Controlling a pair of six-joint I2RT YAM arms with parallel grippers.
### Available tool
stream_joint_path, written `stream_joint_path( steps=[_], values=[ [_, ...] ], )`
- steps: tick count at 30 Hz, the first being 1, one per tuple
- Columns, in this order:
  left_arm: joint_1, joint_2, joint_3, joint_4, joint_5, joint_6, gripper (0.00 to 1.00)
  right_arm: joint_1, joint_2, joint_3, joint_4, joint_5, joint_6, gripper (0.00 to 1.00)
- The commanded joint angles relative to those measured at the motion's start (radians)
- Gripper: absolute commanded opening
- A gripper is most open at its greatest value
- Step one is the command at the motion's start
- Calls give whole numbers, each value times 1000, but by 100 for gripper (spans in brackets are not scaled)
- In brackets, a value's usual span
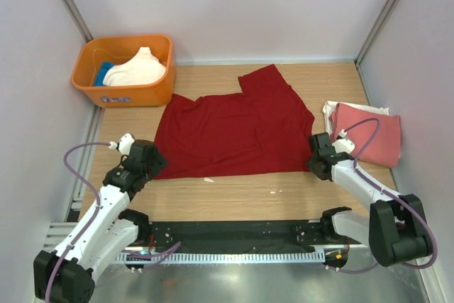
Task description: Fold and stack the t-shirts
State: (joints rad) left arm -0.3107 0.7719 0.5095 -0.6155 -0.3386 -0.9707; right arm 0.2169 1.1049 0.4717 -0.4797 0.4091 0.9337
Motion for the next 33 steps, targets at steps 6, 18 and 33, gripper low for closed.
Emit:
stream_joint_path(
  steps=[6, 18, 33],
  values=[
    [22, -11, 15, -69, -30, -69, 66, -222, 66, -50, 147, -81, -6, 1],
    [27, 113, -26, -37, 49, -168, 59, -264, -306, -50, -108, -76, 17, 1],
    [25, 188, -120, 129, 49, -217, 46, -263, -218, -54, -65, -112, 8, 1]
  ],
)
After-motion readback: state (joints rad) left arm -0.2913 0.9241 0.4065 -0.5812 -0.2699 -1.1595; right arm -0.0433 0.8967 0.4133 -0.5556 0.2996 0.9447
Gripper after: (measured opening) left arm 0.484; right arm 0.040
